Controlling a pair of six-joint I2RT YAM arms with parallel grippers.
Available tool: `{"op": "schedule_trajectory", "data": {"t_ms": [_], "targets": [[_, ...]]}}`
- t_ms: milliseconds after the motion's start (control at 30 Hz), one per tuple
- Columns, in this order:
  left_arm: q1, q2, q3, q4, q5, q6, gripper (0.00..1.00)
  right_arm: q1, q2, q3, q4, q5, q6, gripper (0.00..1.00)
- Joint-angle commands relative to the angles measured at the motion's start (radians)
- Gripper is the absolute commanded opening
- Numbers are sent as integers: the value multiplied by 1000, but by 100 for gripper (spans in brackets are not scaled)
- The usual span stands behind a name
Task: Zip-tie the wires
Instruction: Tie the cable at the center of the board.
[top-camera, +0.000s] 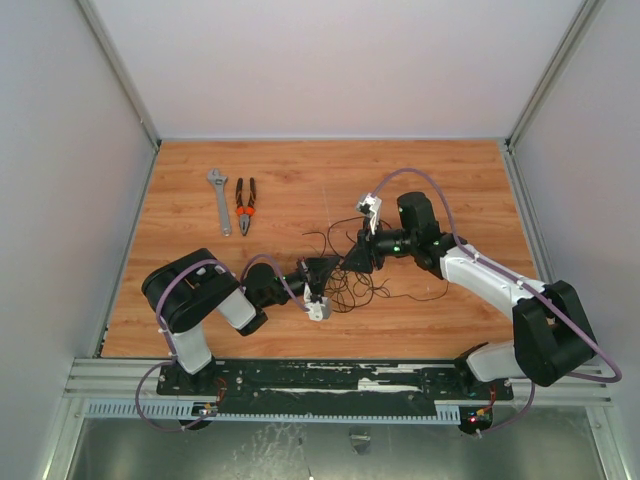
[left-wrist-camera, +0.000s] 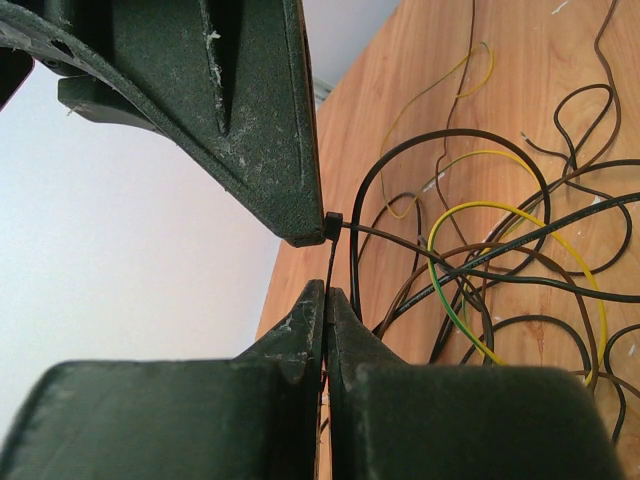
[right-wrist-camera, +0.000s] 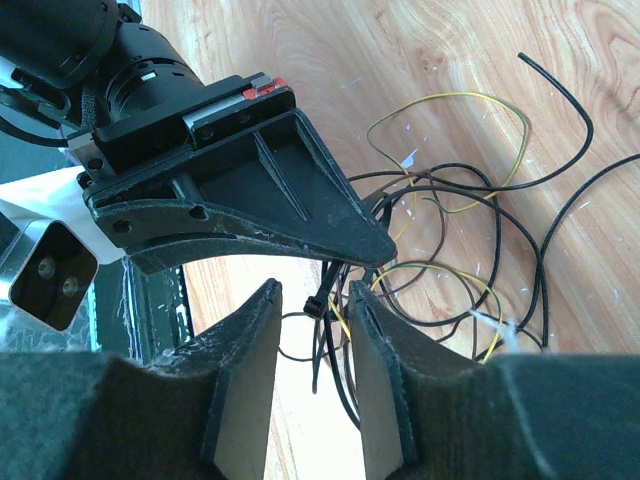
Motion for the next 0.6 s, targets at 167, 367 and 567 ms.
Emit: {"op": "schedule_trajectory", "data": {"t_ms": [167,367,567], "targets": [[2,10,1,240,-1,-10,0,12,9,31,-7,0,-14,28],[3,9,2,241,-1,-10,0,11,11,37,-9,-6,-12,20],[3,9,2,242,0,-9,0,11,8,49,-6,-15,-5,9]]}}
